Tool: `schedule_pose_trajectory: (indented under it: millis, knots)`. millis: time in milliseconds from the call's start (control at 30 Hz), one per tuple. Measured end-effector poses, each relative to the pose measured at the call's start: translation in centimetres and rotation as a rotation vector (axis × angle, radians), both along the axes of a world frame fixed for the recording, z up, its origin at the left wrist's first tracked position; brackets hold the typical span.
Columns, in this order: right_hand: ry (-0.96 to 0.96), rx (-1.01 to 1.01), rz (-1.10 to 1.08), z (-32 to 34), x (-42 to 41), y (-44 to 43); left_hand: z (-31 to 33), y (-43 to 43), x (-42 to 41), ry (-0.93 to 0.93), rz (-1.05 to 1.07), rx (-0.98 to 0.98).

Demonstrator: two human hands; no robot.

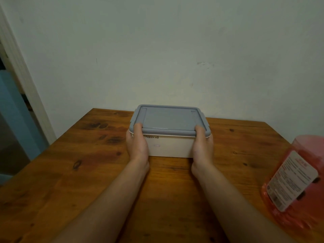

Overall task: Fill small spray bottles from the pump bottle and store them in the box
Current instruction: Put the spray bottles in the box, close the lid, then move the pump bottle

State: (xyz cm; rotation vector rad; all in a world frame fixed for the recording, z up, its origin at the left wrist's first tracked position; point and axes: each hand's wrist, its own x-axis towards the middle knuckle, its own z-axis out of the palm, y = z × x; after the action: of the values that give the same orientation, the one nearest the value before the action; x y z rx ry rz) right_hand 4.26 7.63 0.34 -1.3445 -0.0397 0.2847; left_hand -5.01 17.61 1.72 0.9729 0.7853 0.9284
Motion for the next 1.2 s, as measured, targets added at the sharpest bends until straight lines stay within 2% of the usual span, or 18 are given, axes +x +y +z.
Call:
schedule_pose_trajectory:
  millis: [667, 1200]
  knots:
    - [-0.025, -0.058, 0.055, 0.0, 5.3, 3.7, -1.5, 5.9, 5.1, 0.167, -0.146, 0.129]
    - [-0.063, -0.067, 0.079, 0.2, 9.4, 6.4, -1.2, 9.1, 8.9, 0.172, -0.18, 0.169]
